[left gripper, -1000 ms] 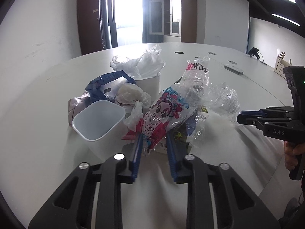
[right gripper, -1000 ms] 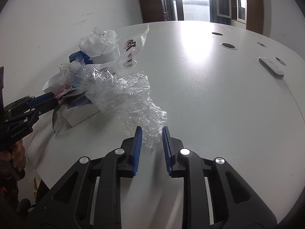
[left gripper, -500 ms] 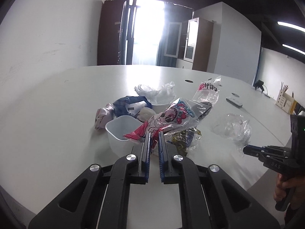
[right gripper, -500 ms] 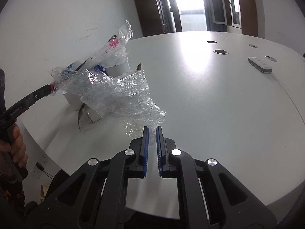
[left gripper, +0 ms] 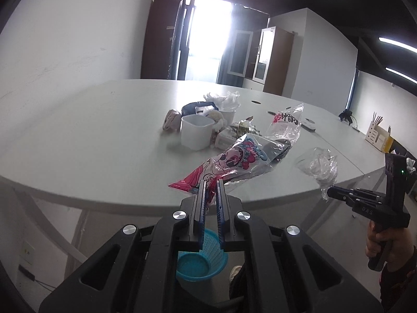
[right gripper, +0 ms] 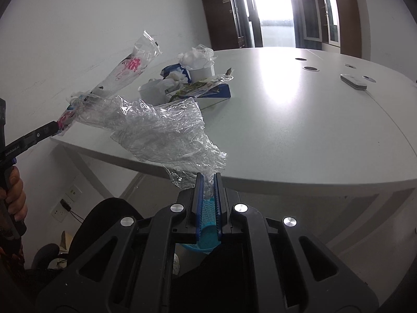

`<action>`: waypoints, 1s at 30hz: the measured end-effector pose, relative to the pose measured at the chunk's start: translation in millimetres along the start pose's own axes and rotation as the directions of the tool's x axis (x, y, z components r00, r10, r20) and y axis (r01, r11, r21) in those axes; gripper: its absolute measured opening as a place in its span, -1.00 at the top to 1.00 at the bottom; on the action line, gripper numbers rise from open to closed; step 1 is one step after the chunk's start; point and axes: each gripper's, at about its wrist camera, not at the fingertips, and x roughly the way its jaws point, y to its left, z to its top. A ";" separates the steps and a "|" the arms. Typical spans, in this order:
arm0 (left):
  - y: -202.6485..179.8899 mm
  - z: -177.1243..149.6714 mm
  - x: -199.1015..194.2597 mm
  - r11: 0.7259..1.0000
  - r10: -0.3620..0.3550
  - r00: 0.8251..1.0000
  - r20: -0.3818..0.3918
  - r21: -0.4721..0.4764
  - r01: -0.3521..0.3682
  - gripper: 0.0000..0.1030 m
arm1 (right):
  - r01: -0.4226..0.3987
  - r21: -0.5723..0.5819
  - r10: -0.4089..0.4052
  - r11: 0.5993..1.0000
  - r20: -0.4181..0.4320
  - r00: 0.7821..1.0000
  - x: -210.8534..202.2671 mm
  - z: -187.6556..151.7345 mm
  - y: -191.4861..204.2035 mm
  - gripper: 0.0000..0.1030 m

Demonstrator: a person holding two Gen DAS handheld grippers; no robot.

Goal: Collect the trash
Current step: 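Carry both held wrappers down over the blue wastebasket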

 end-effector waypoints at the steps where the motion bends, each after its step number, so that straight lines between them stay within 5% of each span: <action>1: 2.0 -6.4 -3.6 1.000 -0.004 1.000 -0.018 -0.001 0.004 0.87 | -0.003 -0.005 0.003 1.000 -0.005 1.000 -3.7 -4.3 2.6 0.86; 10: 24.2 -77.6 -11.3 0.998 0.067 0.984 -0.163 -0.001 -0.068 0.87 | -0.018 0.011 0.019 1.000 -0.099 0.995 0.2 -52.9 13.3 0.86; 16: 49.4 -107.2 26.3 0.994 0.072 0.962 -0.264 -0.056 -0.090 0.87 | -0.003 0.016 0.007 1.000 -0.191 0.982 38.1 -73.6 21.0 0.86; 30: 91.6 -128.9 134.5 0.977 0.196 0.891 -0.409 0.004 -0.213 0.87 | 0.110 0.024 -0.095 0.994 -0.348 0.933 140.8 -104.0 31.4 0.86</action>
